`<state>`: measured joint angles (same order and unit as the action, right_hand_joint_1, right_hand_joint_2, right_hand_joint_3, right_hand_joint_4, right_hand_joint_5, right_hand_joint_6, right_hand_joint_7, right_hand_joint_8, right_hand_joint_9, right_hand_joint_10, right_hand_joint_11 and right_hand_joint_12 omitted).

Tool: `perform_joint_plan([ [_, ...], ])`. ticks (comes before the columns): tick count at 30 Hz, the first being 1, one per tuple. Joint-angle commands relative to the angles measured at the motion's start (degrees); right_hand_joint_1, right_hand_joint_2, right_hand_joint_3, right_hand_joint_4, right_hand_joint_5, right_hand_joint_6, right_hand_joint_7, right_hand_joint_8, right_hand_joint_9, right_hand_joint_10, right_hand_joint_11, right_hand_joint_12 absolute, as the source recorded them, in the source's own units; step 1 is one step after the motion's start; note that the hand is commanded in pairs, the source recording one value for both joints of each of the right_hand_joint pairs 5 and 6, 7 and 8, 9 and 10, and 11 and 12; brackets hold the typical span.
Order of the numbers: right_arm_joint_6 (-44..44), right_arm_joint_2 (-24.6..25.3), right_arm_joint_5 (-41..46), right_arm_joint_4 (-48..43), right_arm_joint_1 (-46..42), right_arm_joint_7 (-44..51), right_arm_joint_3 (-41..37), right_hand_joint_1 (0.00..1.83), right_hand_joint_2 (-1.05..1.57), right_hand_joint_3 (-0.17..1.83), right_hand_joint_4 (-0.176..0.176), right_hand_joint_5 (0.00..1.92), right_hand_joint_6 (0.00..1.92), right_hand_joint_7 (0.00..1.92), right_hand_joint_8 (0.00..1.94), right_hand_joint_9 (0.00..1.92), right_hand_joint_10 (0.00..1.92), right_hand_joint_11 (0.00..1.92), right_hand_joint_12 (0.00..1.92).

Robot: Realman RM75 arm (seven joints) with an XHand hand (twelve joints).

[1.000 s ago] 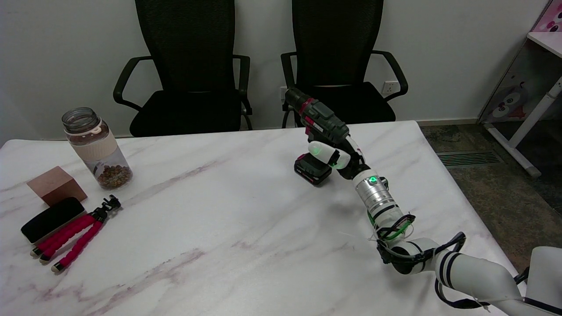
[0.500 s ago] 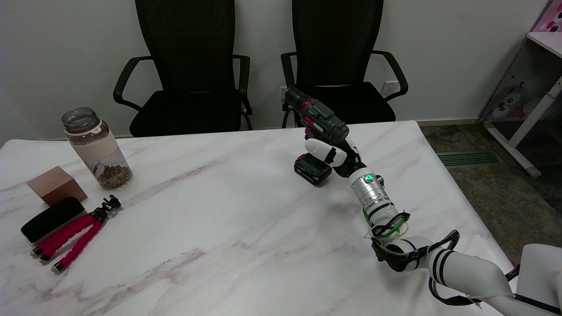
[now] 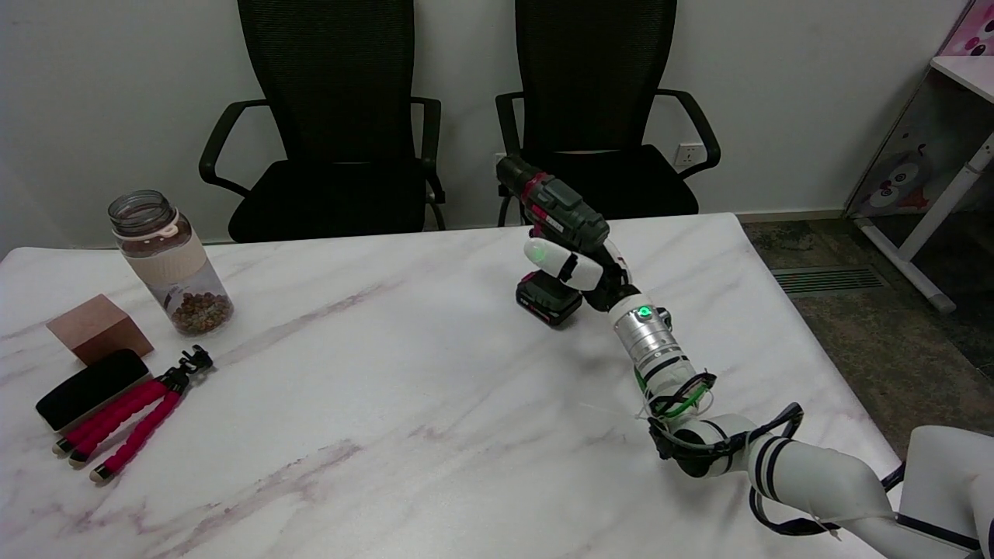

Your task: Pick up the power screwdriver.

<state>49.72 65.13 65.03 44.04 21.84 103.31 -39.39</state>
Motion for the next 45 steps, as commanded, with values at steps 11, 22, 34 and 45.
perform_joint_plan([
  [11, -0.5, 0.88, 0.19, -0.8, 0.75, 0.05, 0.28, 0.92, 0.39, 0.69, -0.018, 0.09, 0.09, 0.09, 0.09, 0.87, 0.87, 1.13, 1.13],
  [22, -0.5, 1.05, 0.21, -0.8, 0.75, -0.12, 0.02, 0.92, 0.58, 0.7, -0.047, 0.18, 0.18, 0.18, 0.18, 1.35, 1.35, 1.54, 1.54],
  [34, -0.5, 1.05, 0.28, -0.71, 1.1, -0.13, 0.02, 0.92, 0.7, 0.72, 0.008, 1.14, 1.14, 1.14, 1.14, 1.4, 1.4, 1.6, 1.6],
  [45, -0.17, 0.58, -0.11, 0.61, 1.65, 0.23, 0.02, 0.87, 0.78, 0.75, 0.176, 1.43, 1.43, 1.43, 1.43, 1.56, 1.56, 1.65, 1.65],
])
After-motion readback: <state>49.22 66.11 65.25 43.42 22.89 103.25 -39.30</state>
